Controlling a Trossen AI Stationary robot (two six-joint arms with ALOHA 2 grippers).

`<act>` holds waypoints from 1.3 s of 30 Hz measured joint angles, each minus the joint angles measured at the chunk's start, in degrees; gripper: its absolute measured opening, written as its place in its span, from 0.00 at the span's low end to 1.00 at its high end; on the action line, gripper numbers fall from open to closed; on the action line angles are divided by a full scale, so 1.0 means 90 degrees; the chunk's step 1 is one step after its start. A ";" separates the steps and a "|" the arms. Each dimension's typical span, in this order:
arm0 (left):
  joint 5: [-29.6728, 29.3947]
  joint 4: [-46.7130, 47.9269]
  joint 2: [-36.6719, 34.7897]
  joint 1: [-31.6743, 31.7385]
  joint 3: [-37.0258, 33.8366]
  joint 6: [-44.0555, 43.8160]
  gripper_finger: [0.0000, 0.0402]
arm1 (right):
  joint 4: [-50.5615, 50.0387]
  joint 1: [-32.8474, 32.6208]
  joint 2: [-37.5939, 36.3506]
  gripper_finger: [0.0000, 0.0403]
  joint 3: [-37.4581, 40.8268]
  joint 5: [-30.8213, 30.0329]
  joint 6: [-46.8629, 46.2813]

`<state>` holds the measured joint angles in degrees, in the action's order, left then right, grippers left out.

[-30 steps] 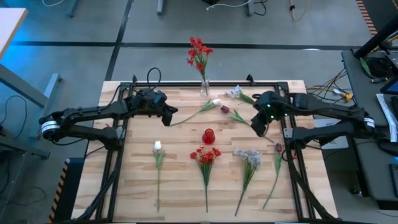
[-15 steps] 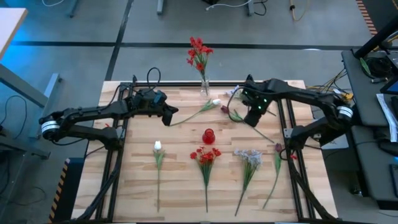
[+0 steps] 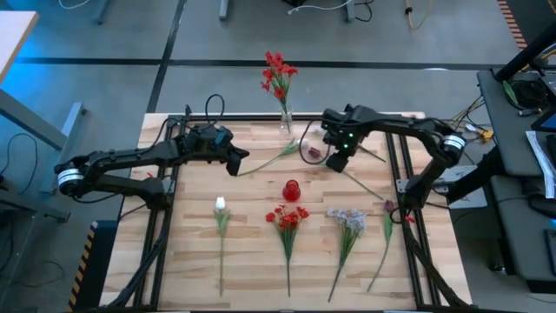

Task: Sort flowers into vase by color
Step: Put the top red tulip into the transparent vase

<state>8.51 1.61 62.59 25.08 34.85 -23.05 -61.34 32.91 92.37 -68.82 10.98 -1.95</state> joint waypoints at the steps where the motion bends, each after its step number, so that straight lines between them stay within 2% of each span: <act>1: -0.0002 0.0000 0.0000 0.0000 0.0000 0.0000 0.00 | 0.0112 0.0002 0.0092 0.41 0.0005 -0.0002 0.0015; 11: 0.0000 -0.0009 0.0000 0.0004 0.0000 0.0000 0.00 | 0.0879 0.0000 0.0882 0.34 0.0039 -0.0002 0.0077; 20: -0.0012 -0.0013 0.0000 0.0002 0.0000 0.0000 0.00 | 0.0962 -0.0001 0.1396 0.27 0.0050 -0.0222 0.0096; 25: -0.0033 -0.0024 0.0000 0.0002 0.0000 0.0000 0.00 | 0.0983 0.0002 0.1457 0.18 0.0044 -0.0243 0.0099; 29: -0.0041 -0.0033 0.0000 0.0002 0.0000 0.0000 0.00 | 0.1005 0.0001 0.1231 0.05 0.0023 -0.0231 0.0102; 35: -0.0053 -0.0044 0.0000 -0.0002 0.0000 -0.0016 0.00 | 0.1140 0.0002 0.0318 0.03 -0.0201 -0.0219 -0.0100; 39: -0.0058 -0.0044 0.0000 -0.0002 0.0000 -0.0019 0.00 | 0.1884 -0.0002 -0.0602 0.03 -0.0282 -0.0208 -0.0401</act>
<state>7.99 1.21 62.59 25.06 34.85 -23.22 -44.38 32.88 86.95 -71.36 9.11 -5.56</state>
